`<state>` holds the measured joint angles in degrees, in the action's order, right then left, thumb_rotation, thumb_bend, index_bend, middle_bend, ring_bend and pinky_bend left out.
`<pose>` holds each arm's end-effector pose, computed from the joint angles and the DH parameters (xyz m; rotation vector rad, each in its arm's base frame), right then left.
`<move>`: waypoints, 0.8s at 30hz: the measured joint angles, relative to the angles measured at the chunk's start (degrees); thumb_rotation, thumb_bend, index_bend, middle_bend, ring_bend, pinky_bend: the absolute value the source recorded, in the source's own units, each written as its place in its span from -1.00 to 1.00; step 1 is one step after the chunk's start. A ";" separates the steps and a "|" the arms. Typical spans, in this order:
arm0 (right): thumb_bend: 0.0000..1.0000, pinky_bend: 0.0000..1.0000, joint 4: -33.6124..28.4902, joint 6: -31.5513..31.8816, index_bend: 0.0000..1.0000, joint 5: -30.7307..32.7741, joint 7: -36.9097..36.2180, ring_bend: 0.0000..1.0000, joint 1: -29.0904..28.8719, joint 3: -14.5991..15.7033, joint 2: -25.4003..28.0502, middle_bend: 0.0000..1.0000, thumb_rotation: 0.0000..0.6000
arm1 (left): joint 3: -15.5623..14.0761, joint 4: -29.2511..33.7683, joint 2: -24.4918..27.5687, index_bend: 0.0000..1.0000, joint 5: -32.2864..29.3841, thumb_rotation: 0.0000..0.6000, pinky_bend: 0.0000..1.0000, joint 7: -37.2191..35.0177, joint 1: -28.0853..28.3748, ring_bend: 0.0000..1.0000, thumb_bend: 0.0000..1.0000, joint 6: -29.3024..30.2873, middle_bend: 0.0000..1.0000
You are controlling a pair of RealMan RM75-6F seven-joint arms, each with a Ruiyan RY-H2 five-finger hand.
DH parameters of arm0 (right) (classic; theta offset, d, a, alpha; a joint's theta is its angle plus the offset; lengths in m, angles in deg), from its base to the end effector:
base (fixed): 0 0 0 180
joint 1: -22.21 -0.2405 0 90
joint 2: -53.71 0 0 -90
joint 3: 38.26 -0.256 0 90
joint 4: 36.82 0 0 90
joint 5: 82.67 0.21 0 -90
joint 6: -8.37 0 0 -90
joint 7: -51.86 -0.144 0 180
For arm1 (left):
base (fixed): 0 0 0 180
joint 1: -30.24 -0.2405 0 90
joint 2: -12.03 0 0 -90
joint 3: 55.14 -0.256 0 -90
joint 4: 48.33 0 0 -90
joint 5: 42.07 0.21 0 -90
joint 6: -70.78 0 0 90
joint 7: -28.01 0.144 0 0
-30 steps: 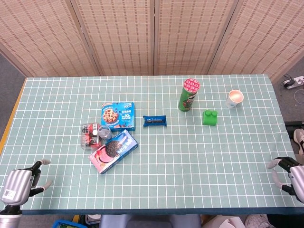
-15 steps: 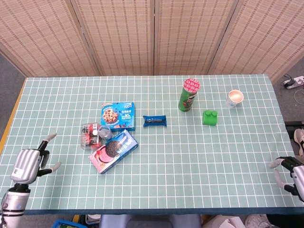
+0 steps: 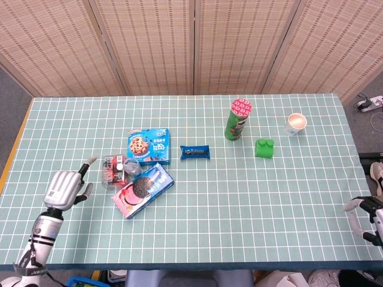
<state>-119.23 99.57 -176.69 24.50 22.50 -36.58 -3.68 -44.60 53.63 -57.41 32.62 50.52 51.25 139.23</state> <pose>-0.3444 -0.1358 0.2104 1.3795 -1.0526 1.0568 -0.2210 0.2728 0.1021 -1.6185 -0.8333 -0.8674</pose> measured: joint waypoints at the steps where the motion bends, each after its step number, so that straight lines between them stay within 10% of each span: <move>1: -0.06 0.26 0.07 0.00 -0.02 0.01 -0.17 -0.28 0.00 0.00 0.02 -0.09 1.00 | -0.06 0.00 -0.17 -0.75 -0.48 1.00 1.00 0.87 0.51 0.89 -0.09 -0.57 0.98; 24: -0.06 0.26 0.99 1.00 -0.02 -0.16 -2.44 -0.28 0.41 -0.08 0.38 -0.09 1.00 | -0.99 2.36 -4.33 -0.80 -12.05 1.00 1.00 14.26 8.15 0.89 -0.09 -3.69 0.98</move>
<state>-118.24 100.57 -176.85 22.06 22.90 -36.66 -3.30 -45.60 55.99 -61.74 20.57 64.79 59.40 135.54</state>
